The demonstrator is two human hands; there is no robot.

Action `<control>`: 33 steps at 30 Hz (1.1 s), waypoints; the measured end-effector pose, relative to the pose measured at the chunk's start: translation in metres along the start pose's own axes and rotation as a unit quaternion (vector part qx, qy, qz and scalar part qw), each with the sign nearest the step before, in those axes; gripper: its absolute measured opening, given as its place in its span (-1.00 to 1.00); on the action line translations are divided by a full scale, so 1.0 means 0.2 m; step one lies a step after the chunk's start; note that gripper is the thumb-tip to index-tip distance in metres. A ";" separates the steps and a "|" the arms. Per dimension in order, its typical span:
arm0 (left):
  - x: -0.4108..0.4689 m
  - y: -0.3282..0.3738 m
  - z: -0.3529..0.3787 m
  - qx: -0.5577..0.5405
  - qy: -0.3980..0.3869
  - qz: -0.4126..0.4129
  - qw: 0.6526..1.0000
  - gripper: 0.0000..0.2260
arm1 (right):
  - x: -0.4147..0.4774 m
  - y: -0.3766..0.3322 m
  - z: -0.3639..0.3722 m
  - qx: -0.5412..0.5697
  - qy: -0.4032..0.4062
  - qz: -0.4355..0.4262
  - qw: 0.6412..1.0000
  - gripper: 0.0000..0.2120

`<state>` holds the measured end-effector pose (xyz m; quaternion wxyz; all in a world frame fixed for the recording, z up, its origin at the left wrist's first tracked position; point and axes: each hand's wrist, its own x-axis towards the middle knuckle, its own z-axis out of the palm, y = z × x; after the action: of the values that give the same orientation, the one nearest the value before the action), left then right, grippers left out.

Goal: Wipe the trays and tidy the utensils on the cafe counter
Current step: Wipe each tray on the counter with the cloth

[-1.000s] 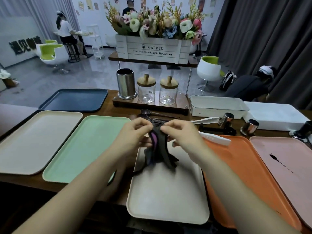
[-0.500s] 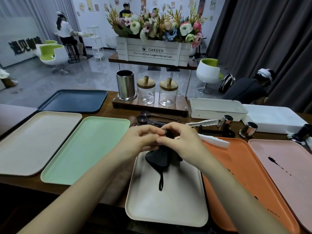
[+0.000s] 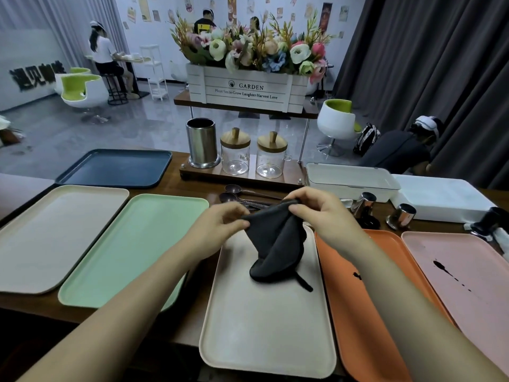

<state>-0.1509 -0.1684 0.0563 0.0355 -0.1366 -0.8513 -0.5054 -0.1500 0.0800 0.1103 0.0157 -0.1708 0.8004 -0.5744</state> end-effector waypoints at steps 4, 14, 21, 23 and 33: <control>0.06 0.10 -0.03 0.003 0.067 0.040 0.997 -0.90 | 0.02 -0.01 -0.08 0.016 0.053 -0.014 0.998 -0.85; -0.24 -0.07 0.08 0.147 -0.181 -0.067 0.970 -0.96 | -0.21 0.41 0.00 -0.113 -0.222 0.183 0.951 -0.88; 0.00 -0.15 0.22 0.212 0.005 -0.072 0.975 -0.90 | -0.03 0.44 0.09 -0.391 0.012 0.098 0.915 -0.73; 0.01 -0.18 0.25 0.253 0.030 -0.056 0.965 -0.76 | -0.04 0.44 0.13 -0.408 0.020 0.019 0.912 -0.60; -0.14 -0.34 0.21 0.254 0.043 0.015 0.966 -0.71 | -0.19 0.38 0.34 -0.462 -0.140 0.061 0.874 -0.42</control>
<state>-0.1394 -0.1676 -0.0286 0.1134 -0.1143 -0.9473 -0.2770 -0.1195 0.0502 0.0103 0.0818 -0.1880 0.9729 -0.1069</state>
